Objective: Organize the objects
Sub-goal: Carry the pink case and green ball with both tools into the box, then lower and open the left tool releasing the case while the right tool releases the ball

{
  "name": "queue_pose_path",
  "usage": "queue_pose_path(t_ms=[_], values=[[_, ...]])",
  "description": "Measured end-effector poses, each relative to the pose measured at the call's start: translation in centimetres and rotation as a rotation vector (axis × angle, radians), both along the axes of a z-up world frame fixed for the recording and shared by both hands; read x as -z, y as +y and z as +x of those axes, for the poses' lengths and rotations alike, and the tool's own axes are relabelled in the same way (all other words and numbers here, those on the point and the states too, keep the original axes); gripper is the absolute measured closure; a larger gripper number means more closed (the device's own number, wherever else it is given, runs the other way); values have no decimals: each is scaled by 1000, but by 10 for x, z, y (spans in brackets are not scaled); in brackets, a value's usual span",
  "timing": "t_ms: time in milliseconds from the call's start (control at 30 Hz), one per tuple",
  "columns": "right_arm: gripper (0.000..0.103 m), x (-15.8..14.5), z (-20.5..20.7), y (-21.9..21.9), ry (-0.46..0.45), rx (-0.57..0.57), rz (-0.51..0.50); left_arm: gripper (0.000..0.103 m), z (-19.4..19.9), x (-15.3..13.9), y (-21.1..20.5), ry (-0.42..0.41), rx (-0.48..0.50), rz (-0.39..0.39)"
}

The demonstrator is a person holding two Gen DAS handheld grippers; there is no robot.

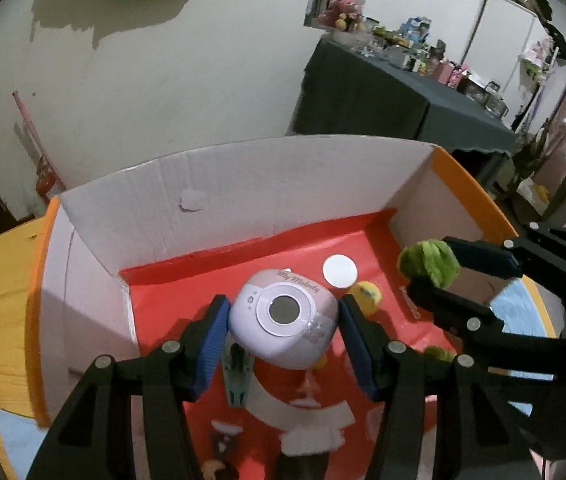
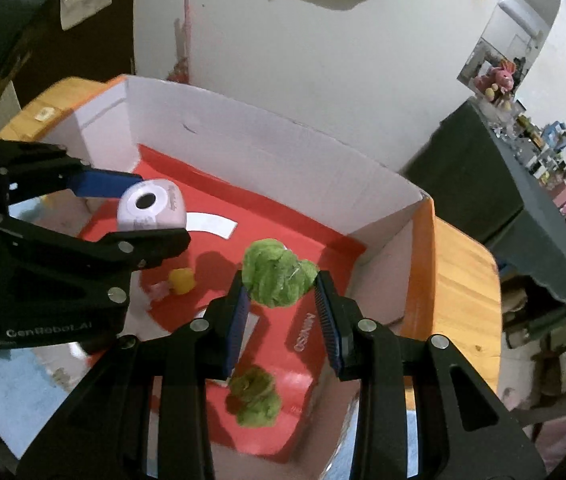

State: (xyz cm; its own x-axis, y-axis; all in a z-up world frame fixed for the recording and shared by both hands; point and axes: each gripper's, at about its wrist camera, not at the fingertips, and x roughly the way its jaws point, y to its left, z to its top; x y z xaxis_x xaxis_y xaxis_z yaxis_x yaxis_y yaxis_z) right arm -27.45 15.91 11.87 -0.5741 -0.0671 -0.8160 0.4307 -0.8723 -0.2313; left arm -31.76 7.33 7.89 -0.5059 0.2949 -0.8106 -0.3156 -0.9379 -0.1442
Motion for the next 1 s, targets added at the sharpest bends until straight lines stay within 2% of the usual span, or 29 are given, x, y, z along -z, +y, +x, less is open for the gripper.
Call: queue_pose_path(t_ms=[233, 500, 1000], values=[[71, 13, -22, -1, -66, 26, 13, 45, -18, 12, -2, -41, -54, 8], [71, 28, -46, 0, -124, 57, 33, 45, -35, 26, -8, -101, -105, 75], [71, 50, -70, -6, -168, 102, 107, 45, -51, 47, -6, -171, -154, 104]])
